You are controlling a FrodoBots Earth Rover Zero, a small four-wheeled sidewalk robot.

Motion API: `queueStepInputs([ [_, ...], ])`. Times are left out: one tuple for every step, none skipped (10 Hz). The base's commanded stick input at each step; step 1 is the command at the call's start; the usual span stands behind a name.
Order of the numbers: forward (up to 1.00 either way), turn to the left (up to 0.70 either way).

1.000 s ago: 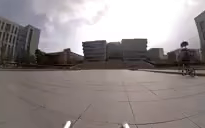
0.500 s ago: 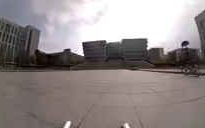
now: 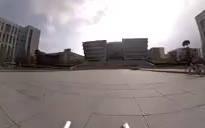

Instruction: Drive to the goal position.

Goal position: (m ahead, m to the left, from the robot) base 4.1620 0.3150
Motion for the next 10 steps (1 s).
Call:
queueStepInputs([
  [0.64, 0.0],
  [0.65, 0.0],
  [0.65, 0.0],
  [0.65, 0.0],
  [0.65, 0.0],
  [0.65, 0.0],
  [0.65, 0.0],
  [0.65, 0.0],
  [0.65, 0.0],
  [0.65, 0.0],
])
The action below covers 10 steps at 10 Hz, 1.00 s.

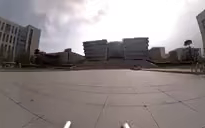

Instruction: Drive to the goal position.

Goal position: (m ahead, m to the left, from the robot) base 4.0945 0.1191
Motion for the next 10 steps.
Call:
queueStepInputs([
  [0.65, 0.0],
  [0.65, 0.0],
  [0.65, 0.0],
  [0.65, 0.0],
  [0.65, 0.0],
  [0.65, 0.0],
  [0.65, 0.0],
  [0.65, 0.0],
  [0.65, 0.0],
  [0.65, 0.0],
])
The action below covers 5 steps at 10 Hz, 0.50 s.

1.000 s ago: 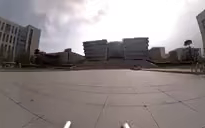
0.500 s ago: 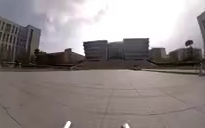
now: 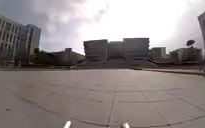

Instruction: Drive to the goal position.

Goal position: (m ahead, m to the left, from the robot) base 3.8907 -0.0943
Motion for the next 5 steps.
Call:
queueStepInputs([
  [0.65, 0.0],
  [0.65, 0.0],
  [0.65, 0.0],
  [0.65, 0.0],
  [0.65, 0.0],
])
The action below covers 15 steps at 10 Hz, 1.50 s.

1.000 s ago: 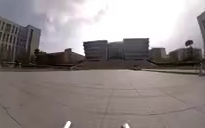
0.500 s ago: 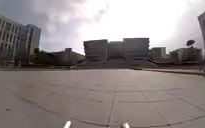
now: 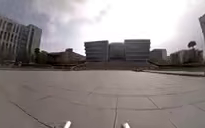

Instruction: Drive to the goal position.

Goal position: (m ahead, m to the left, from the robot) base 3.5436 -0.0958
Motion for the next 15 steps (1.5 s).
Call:
queueStepInputs([
  [0.65, 0.0],
  [0.65, 0.0],
  [0.65, 0.0],
  [0.65, 0.0],
  [0.65, 0.0],
  [0.65, 0.0],
  [0.65, 0.0],
  [0.65, 0.0],
  [0.65, 0.0],
  [0.65, 0.0],
  [0.65, 0.0],
  [0.65, 0.0],
  [0.65, 0.0],
  [0.65, 0.0],
  [0.65, 0.0],
])
